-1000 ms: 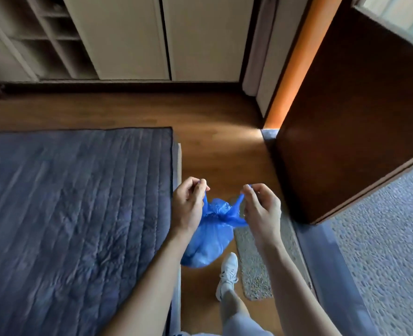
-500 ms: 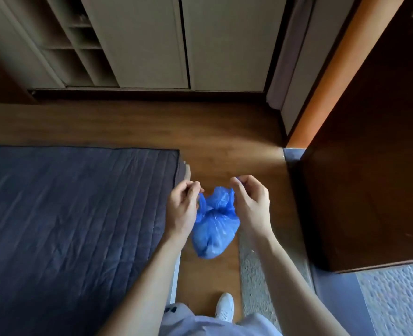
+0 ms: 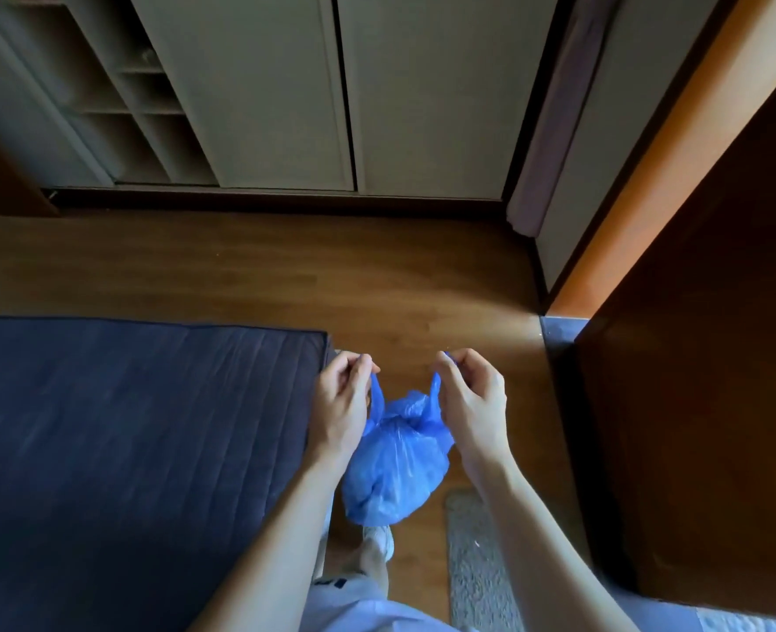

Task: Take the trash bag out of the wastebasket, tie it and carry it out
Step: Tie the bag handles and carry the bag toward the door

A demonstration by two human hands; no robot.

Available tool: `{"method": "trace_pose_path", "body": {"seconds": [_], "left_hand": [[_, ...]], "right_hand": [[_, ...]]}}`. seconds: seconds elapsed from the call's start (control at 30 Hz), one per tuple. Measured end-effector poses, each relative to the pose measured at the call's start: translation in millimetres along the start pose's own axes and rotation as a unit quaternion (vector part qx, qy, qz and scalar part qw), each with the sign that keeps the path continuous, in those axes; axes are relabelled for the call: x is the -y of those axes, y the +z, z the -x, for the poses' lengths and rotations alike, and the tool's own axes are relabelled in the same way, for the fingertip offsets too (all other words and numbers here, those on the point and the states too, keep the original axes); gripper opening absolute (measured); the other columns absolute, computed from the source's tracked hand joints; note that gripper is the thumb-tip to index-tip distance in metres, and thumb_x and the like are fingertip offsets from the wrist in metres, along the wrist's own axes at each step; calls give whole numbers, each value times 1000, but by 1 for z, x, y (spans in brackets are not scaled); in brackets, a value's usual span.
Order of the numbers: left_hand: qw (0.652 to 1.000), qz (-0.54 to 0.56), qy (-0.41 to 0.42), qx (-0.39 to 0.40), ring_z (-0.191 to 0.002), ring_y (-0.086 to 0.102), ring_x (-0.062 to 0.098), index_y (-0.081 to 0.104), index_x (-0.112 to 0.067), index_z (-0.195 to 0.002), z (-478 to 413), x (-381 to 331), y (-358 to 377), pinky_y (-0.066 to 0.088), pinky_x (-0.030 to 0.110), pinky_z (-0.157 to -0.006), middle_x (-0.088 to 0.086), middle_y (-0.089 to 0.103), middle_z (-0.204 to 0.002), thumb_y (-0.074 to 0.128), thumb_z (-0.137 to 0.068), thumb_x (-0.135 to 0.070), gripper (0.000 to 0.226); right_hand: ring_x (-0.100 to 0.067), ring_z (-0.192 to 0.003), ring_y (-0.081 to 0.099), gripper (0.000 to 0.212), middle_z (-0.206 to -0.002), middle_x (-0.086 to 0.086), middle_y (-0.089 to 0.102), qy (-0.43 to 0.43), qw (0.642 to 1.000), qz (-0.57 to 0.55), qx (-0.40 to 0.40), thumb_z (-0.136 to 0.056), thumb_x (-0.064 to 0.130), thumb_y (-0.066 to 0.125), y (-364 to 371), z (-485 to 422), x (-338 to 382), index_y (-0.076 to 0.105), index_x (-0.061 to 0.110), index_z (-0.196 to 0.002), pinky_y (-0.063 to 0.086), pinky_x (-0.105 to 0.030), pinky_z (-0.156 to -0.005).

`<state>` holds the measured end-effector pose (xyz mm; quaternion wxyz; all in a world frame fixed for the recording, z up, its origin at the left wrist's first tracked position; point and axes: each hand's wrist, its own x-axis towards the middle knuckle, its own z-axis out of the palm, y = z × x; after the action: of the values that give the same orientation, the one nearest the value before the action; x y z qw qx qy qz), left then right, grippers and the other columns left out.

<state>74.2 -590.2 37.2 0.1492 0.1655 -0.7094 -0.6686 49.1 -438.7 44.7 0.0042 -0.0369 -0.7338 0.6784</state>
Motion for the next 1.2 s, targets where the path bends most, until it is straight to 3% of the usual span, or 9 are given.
{"method": "trace_pose_path", "body": {"seconds": [0.1, 0.33, 0.5, 0.63, 0.77, 0.9, 0.97, 1.07, 1.2], "left_hand": [[1000, -1, 0, 16, -52, 38, 13, 62, -21, -67, -53, 2, 10, 29, 30, -53, -7, 45, -52, 54, -91, -28, 26], [999, 15, -3, 39, -48, 37, 8, 60, -14, -71, -201, -7, 26, 29, 29, -51, -14, 44, -47, 53, -90, -27, 25], [999, 6, -23, 22, -51, 38, 12, 59, -22, -71, -291, -8, 32, 29, 31, -53, -13, 46, -48, 54, -88, -31, 21], [1000, 0, -21, 22, -47, 38, 6, 60, -26, -71, -346, -6, 42, 31, 26, -48, -13, 46, -50, 55, -87, -35, 19], [999, 9, -33, -15, -47, 39, 7, 61, -26, -69, -397, 1, 57, 29, 28, -49, -13, 49, -48, 55, -87, -33, 20], [998, 20, -38, -46, -47, 42, 5, 59, -21, -70, -449, 7, 72, 30, 28, -50, -13, 50, -47, 52, -89, -28, 21], [997, 28, -40, -59, -47, 44, 1, 58, -17, -72, -476, 10, 82, 34, 22, -50, -14, 51, -47, 52, -95, -18, 23], [994, 29, -46, -91, -45, 45, -3, 56, -14, -73, -523, 13, 99, 35, 10, -49, -15, 52, -46, 47, -101, -3, 31], [984, 23, -55, -166, -44, 42, -1, 56, -15, -71, -579, 5, 123, 33, 15, -46, -10, 47, -47, 48, -100, -5, 32]], "right_hand": [[-10, -51, 31, 36, -51, 13, 36, -2, 1000, 16, -3, -90, 31, 61, 19, -50, 2, 45, 18, -61, 29, -27, -49], [-21, -58, 31, 35, -60, -5, 35, 14, 999, -4, -43, -92, 25, 62, 67, -182, 10, 48, 0, -72, 28, -36, -54], [-21, -58, 30, 38, -59, -6, 36, 23, 999, -25, -40, -90, 28, 61, 99, -258, 23, 44, 2, -69, 26, -34, -53], [-21, -57, 31, 32, -55, -1, 39, 27, 998, -34, -39, -91, 26, 61, 111, -313, 28, 52, 8, -67, 28, -40, -56], [-22, -58, 30, 33, -57, -5, 37, 27, 999, -38, -22, -91, 28, 61, 126, -365, 22, 53, 3, -73, 26, -39, -54], [-22, -54, 31, 33, -56, -6, 37, 23, 999, -35, 4, -89, 36, 60, 134, -425, 17, 54, 10, -70, 26, -35, -50], [-21, -53, 33, 31, -55, -4, 39, 27, 999, -26, 18, -90, 35, 59, 139, -460, 17, 55, 13, -69, 28, -37, -51], [-21, -53, 35, 34, -57, -8, 40, 19, 998, -21, 48, -91, 32, 59, 147, -519, 19, 54, 4, -72, 31, -40, -51], [-19, -53, 36, 33, -55, -3, 41, 22, 995, -8, 97, -90, 34, 59, 155, -597, 28, 54, 8, -69, 31, -35, -51]]}}
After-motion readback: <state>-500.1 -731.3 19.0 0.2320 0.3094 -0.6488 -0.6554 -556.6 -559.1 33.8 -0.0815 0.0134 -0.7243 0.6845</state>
